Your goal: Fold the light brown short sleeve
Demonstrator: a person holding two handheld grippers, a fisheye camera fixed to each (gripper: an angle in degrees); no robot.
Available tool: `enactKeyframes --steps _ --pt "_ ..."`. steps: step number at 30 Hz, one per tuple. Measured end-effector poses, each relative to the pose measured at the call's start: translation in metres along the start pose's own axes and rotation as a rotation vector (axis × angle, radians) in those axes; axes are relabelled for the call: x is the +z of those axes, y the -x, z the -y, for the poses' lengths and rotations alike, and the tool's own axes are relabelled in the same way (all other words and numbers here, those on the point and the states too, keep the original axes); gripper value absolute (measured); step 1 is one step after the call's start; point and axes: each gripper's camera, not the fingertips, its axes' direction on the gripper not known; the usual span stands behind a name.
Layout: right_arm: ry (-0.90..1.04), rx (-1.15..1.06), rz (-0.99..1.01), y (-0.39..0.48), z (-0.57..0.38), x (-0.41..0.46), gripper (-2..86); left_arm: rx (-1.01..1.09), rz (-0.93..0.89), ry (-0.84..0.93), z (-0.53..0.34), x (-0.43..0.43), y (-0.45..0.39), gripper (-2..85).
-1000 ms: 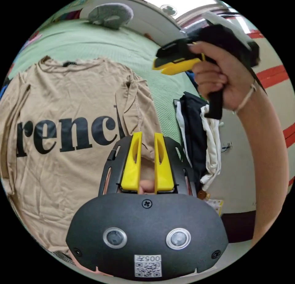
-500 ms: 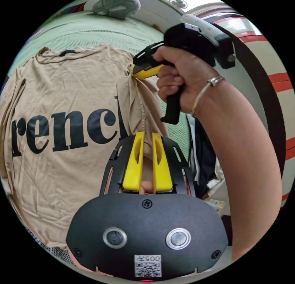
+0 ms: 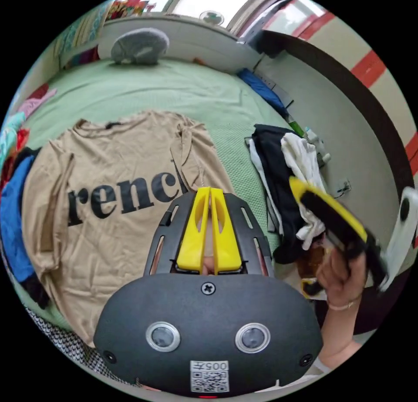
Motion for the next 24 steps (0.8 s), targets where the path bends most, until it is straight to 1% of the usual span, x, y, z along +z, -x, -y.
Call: enactKeyframes --steps 1,3,6,10,12,15,16,18,20,22,24 --pt "-0.008 0.039 -0.015 -0.005 -0.024 -0.01 -1.2 0.001 0.027 -0.007 -0.011 -0.011 -0.001 0.4" --pt "-0.026 0.184 -0.035 -0.024 -0.115 -0.039 -1.1 0.037 0.068 -0.028 -0.06 -0.053 0.001 0.1" --pt "0.066 0.209 -0.077 -0.035 -0.173 -0.049 -1.0 0.03 0.163 -0.005 -0.117 -0.092 0.016 0.0" --pt "0.144 0.219 -0.041 -0.043 -0.197 -0.063 -1.0 -0.06 0.245 0.052 -0.172 -0.124 0.052 -0.1" --pt "0.095 0.247 0.008 -0.045 -0.211 -0.085 -1.1 -0.152 0.233 0.116 -0.205 -0.14 0.077 -0.1" --pt "0.022 0.245 0.074 -0.041 -0.238 -0.111 -1.2 -0.248 0.221 0.107 -0.245 -0.162 0.101 -0.2" --pt "0.022 0.247 0.066 -0.039 -0.243 -0.113 -1.2 -0.258 0.226 0.107 -0.251 -0.165 0.105 -0.2" --pt "0.095 0.258 0.027 -0.034 -0.264 -0.112 -1.2 -0.281 0.25 0.116 -0.273 -0.173 0.117 -0.2" --pt "0.135 0.267 0.023 -0.031 -0.277 -0.112 -1.2 -0.289 0.237 0.119 -0.284 -0.172 0.125 -0.2" --pt "0.147 0.246 0.021 -0.025 -0.286 -0.116 -1.2 -0.282 0.226 0.149 -0.292 -0.166 0.131 -0.2" --pt "0.139 0.219 -0.038 -0.018 -0.293 -0.124 -1.2 -0.269 0.213 0.163 -0.297 -0.161 0.135 -0.1"
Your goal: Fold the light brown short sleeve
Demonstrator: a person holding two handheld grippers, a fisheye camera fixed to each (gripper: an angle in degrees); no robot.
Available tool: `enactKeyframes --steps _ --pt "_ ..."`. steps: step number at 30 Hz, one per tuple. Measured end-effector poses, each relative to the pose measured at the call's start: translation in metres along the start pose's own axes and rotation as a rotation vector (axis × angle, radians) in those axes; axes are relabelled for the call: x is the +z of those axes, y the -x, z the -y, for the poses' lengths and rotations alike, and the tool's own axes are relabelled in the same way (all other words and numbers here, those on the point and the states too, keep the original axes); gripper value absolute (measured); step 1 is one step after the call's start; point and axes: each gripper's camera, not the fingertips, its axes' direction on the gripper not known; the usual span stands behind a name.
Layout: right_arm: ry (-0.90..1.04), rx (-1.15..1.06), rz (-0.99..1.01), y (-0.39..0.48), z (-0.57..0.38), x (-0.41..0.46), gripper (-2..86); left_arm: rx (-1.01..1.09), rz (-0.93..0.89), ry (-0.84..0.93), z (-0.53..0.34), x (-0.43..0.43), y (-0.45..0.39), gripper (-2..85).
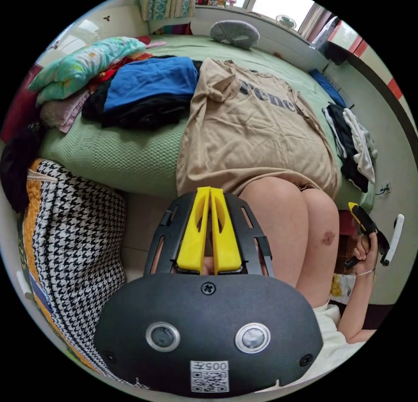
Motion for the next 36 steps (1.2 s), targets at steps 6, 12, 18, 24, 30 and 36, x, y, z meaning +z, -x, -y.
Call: enactKeyframes --steps 6,12,18,24,30,36 --pt "-0.02 -0.158 -0.039 0.04 0.009 0.006 -1.1 0.014 -0.023 -0.064 0.02 0.001 -0.002 -0.2" --pt "0.032 -0.319 -0.109 0.094 0.011 0.04 -1.2 0.035 -0.009 -0.028 0.04 0.011 -0.011 -0.2" --pt "0.134 -0.28 -0.104 0.101 -0.005 0.061 -1.1 0.09 -0.042 0.031 0.025 0.014 -0.022 -0.2" --pt "0.159 -0.326 -0.155 0.118 -0.013 0.075 -1.2 0.161 0.109 0.118 0.026 0.03 -0.042 -0.3" --pt "0.157 -0.398 -0.185 0.131 -0.02 0.083 -1.2 0.137 0.084 0.134 0.027 0.034 -0.035 -0.3" --pt "0.196 -0.376 -0.093 0.125 -0.015 0.089 -1.3 0.138 0.038 0.13 0.027 0.037 -0.024 -0.4"
